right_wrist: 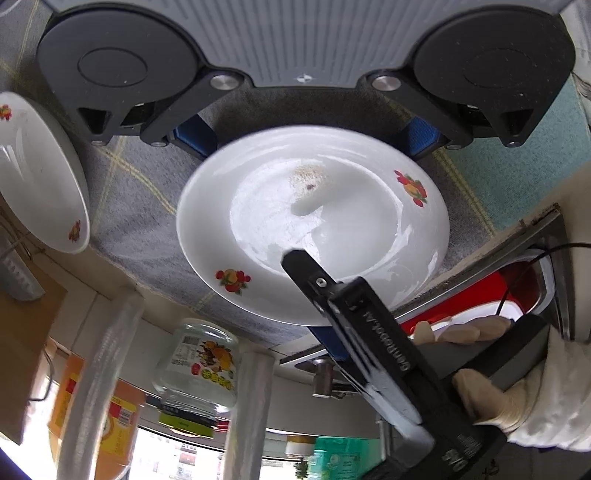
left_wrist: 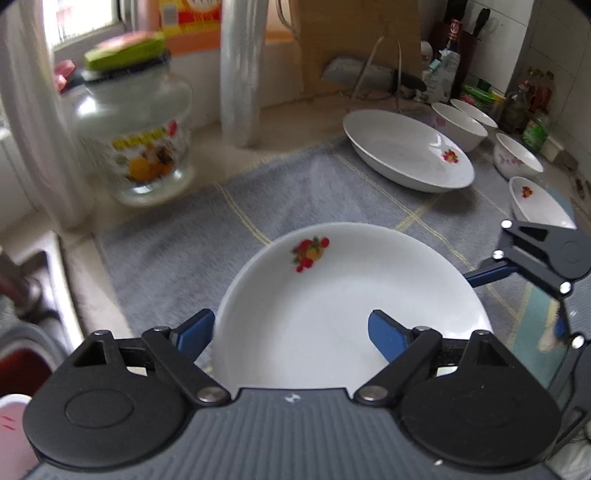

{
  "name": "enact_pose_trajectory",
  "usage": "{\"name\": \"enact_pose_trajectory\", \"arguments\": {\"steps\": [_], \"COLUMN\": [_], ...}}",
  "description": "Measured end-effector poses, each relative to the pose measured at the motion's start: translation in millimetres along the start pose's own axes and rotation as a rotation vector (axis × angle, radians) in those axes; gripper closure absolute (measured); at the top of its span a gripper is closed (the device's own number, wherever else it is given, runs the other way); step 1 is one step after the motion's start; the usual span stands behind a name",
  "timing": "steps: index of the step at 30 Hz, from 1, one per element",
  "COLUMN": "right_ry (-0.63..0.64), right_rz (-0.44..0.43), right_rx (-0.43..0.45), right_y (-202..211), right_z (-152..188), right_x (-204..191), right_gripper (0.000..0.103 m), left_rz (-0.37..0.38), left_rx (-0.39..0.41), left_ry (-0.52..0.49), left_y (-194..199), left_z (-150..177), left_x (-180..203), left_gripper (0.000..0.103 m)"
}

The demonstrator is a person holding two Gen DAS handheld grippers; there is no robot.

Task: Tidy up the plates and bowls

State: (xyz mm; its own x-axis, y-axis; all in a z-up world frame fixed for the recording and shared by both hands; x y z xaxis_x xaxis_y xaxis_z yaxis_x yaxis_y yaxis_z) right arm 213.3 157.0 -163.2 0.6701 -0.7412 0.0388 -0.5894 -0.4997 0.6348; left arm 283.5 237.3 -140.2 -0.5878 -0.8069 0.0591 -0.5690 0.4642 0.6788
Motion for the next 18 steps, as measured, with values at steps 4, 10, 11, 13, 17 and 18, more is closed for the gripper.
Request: {"name": "enact_pose_trajectory", "arguments": {"steps": [4, 10, 11, 13, 17, 18], "right_ry": [-0.038, -0.141, -0.156, -0.175, -0.23, -0.251], "right_rz": [0.041, 0.171, 0.185, 0.228, 0.305, 0.319], "right_rx": [0.006, 0.036, 0.042, 0.054, 0.018, 0.001], "right_y": [18.4, 66.3, 74.1, 90.8, 109.2, 113.7], "right_z": [2.4, 7.0, 8.9, 14.3, 34.4, 42.2], "right_x": [9.5, 31.0, 34.7, 45.3, 76.5, 84.4], "right_gripper": [0.0, 0.0, 0.0, 0.0, 0.0, 0.0], "left_rz": [-0.057, -0.041, -0.031, -0.009, 0.038, 0.036], "left_rx": [0.116, 0.241, 0.256, 0.278, 0.276, 0.268], "left_ry": [-0.047, -0.092, -0.084, -0.067, -0.057, -0.05], "left_y": [26.0, 52.5, 53.5, 54.0, 46.7, 42.6], "left_z": [-12.0, -36.3, -39.1, -43.8, -45.5, -44.8], "left_x": [11.6, 50.3, 58.5, 77.3, 118.2, 128.0], "left_gripper": [0.007, 0.004, 0.004, 0.003, 0.002, 0.002]}}
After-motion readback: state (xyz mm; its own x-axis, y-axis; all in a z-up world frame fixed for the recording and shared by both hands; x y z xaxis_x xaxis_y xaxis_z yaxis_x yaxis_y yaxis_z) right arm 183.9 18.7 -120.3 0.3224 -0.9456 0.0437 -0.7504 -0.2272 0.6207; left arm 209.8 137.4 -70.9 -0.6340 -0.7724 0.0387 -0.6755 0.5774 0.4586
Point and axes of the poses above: each gripper's, at about its wrist camera, not at the fingertips, and y roughly against the way its jaws point, x to its right, z to its underside, the point moved 8 cm from there along -y, roughly the way its jaws point, and after that the axes turned 9 degrees about x, right-handed, at the moved point
